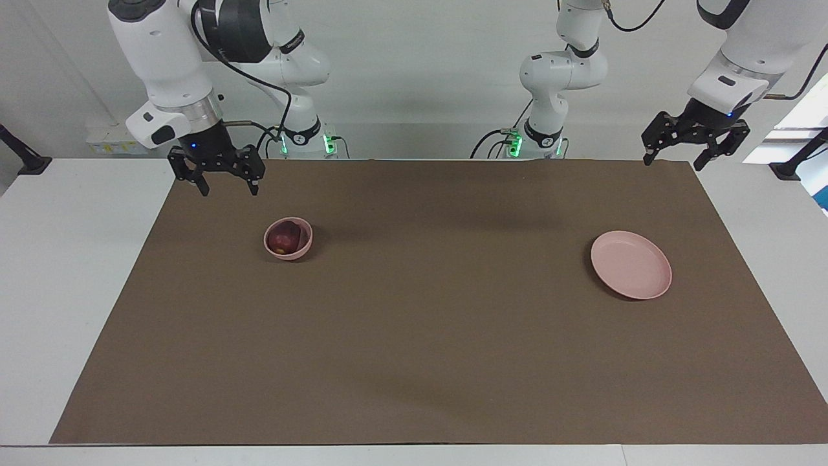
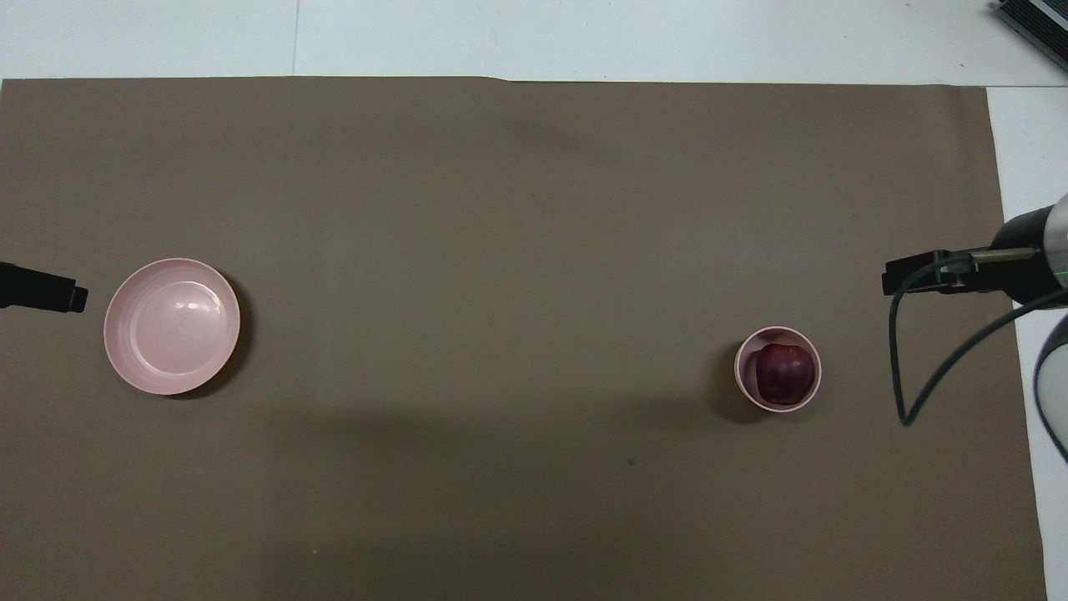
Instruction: Move apple from plate to bowl
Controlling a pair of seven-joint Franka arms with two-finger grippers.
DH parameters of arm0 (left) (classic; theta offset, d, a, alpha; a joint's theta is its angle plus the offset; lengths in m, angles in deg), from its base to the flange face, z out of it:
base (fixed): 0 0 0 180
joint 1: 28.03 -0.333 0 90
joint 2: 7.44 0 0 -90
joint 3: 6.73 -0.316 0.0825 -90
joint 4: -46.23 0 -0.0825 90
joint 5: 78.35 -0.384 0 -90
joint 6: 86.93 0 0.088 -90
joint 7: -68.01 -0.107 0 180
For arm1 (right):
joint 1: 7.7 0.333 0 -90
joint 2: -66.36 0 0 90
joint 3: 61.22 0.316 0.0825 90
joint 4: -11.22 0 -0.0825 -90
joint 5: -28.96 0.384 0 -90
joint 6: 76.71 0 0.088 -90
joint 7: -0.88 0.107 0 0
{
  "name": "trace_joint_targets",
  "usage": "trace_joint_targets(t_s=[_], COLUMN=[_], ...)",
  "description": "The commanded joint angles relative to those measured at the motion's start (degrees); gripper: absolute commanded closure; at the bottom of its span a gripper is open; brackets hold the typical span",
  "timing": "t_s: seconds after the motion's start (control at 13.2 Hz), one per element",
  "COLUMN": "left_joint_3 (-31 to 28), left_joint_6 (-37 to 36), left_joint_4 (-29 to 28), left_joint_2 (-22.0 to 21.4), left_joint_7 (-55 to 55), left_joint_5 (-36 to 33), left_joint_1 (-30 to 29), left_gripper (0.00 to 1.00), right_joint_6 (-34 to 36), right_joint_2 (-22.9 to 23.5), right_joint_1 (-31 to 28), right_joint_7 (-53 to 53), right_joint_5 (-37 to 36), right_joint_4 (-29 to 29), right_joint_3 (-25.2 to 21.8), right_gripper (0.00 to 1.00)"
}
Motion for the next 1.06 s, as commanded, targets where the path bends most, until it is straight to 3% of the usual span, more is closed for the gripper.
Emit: trace_joint_targets(t_s=[0.0, 0.15, 0.53, 0.99], left_joint_3=[-0.42, -0.42, -0.51, -0.51], left_joint_6=[-0.50, -0.50, -0.41, -0.77], left_joint_4=[0.12, 0.12, 0.47, 0.56], left_joint_2=[-0.63, -0.63, -0.37, -0.37], left_joint_7=[0.03, -0.06, 0.38, 0.29], left_joint_5=[-1.27, -1.27, -0.74, -0.74], left_joint_1=[0.21, -0.06, -0.15, -0.06], left_gripper=[0.00, 0.00, 0.00, 0.00], right_joint_6=[6.46, 8.24, 6.83, 11.05], right_joint_2=[1.04, 1.30, 0.51, -0.37], right_joint_1=[-0.72, -0.98, -1.42, -0.98], right_joint_7=[1.16, 1.16, 0.72, 1.16], right_joint_5=[-0.99, -0.56, -0.12, -0.11], right_joint_4=[6.48, 8.60, 6.85, 6.23], right_joint_3=[0.71, 0.71, 0.80, 0.89], right_gripper=[0.00, 0.00, 0.00, 0.00])
